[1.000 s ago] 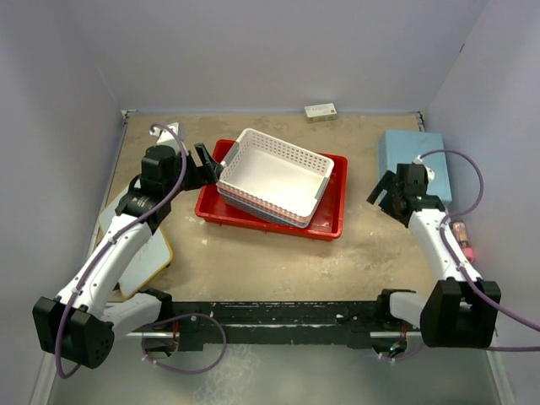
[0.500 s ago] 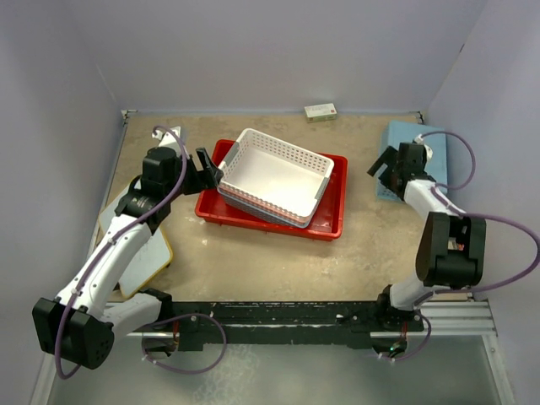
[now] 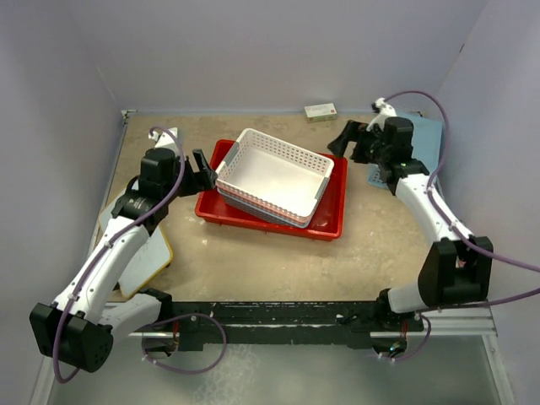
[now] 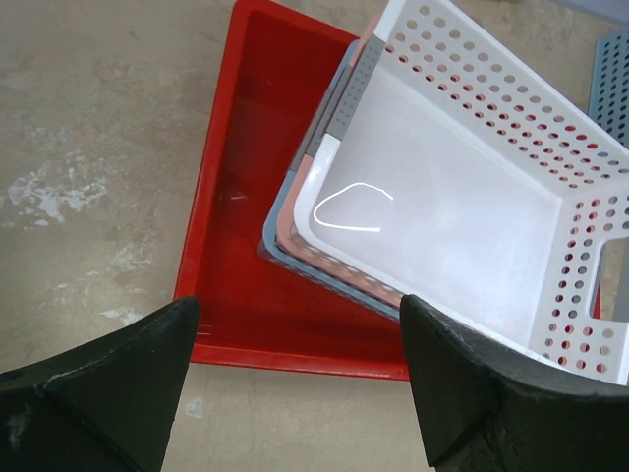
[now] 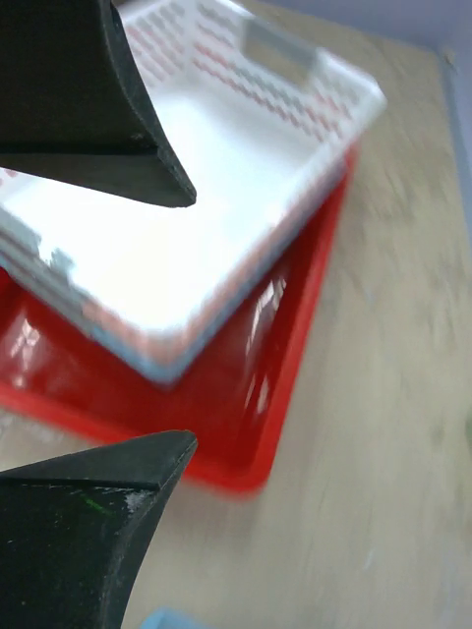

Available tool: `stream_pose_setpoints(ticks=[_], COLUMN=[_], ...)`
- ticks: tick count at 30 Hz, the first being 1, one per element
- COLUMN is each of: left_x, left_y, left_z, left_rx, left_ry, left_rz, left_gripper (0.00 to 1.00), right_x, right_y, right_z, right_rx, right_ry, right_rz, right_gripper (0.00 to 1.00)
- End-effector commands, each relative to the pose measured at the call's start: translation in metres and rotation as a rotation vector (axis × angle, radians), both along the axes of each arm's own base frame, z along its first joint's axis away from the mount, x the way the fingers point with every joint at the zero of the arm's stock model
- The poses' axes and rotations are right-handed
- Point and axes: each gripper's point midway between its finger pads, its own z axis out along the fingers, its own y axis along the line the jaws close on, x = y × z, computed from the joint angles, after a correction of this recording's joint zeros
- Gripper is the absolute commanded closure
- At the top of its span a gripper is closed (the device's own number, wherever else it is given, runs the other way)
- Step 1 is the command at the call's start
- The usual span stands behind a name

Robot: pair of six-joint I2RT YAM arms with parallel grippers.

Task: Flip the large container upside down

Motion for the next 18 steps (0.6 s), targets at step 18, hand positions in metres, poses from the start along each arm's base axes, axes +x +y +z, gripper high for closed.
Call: stream_pose_setpoints(ticks=[18], left_x=[0.005], left_y=[0.027], left_z=[0.024], left_rx=[0.022], left_ry=[-0.081], left_rz=[0.167], left_gripper=[0.20], right_x=[-0.129], right_y=[0.240], right_z=[-0.012], right_rx=[-0.465], right_ry=[-0.042], right_rz=[0.834], right_gripper=[0.18])
